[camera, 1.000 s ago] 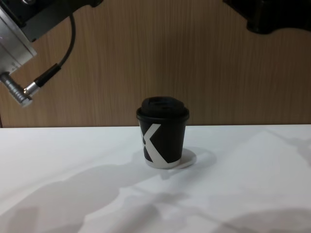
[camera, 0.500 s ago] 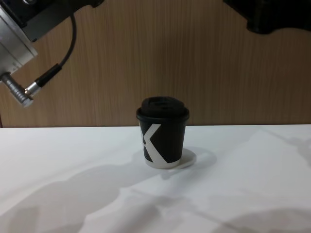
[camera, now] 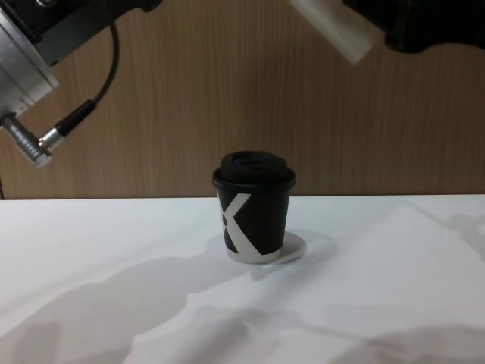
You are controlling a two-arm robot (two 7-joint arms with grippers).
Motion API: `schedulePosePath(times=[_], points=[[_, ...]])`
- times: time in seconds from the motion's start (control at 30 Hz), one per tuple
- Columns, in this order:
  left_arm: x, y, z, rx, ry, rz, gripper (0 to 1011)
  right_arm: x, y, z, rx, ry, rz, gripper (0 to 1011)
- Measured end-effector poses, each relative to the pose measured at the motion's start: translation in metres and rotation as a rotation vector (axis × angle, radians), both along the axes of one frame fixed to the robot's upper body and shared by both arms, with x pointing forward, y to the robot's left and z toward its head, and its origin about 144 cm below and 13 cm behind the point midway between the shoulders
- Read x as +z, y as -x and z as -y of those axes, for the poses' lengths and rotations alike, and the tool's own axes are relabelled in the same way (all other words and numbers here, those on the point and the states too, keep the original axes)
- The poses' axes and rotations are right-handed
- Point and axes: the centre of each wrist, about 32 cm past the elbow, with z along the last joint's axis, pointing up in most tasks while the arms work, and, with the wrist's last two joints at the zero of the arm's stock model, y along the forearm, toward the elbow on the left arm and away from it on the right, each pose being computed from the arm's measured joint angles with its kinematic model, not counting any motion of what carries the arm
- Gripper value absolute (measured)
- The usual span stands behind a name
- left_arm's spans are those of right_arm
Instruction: Pick up the straw with one hand, pass it to the other hand, and insert it into the cup.
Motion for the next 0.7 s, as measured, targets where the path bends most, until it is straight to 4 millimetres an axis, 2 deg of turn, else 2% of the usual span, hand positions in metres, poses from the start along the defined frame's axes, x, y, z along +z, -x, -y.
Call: schedulePosePath(times=[0.17,0.2,0.27,0.47,0.57,0.6,0.67,0.7], points=[[0.0,0.0,0.0,0.0,0.0,0.0,12,0.0,0.0,0.0,0.0,0.0,0.0,219],[0.0,0.0,0.0,0.0,0.0,0.0,12,0.0,0.0,0.0,0.0,0.0,0.0,277],[0.0,0.0,0.0,0.0,0.0,0.0,11,0.0,0.0,0.0,0.0,0.0,0.0,291],[0.0,0.0,0.0,0.0,0.0,0.0,12,0.0,0.0,0.0,0.0,0.0,0.0,516],[0.0001,0.0002,-0.0002,0.001,-0.002,0.0,12,0.0,0.0,0.0,0.0,0.0,0.0,575],[0.0002,0.0003,-0.0003,0.003,-0.004,0.0,12,0.0,0.0,0.0,0.0,0.0,0.0,632],[0.0006,0.0008,-0.0007,0.013,-0.01,0.003,11,0.0,0.0,0.0,0.0,0.0,0.0,676],[0.0011,0.0014,-0.0011,0.022,-0.017,0.006,12,0.0,0.0,0.0,0.0,0.0,0.0,738]])
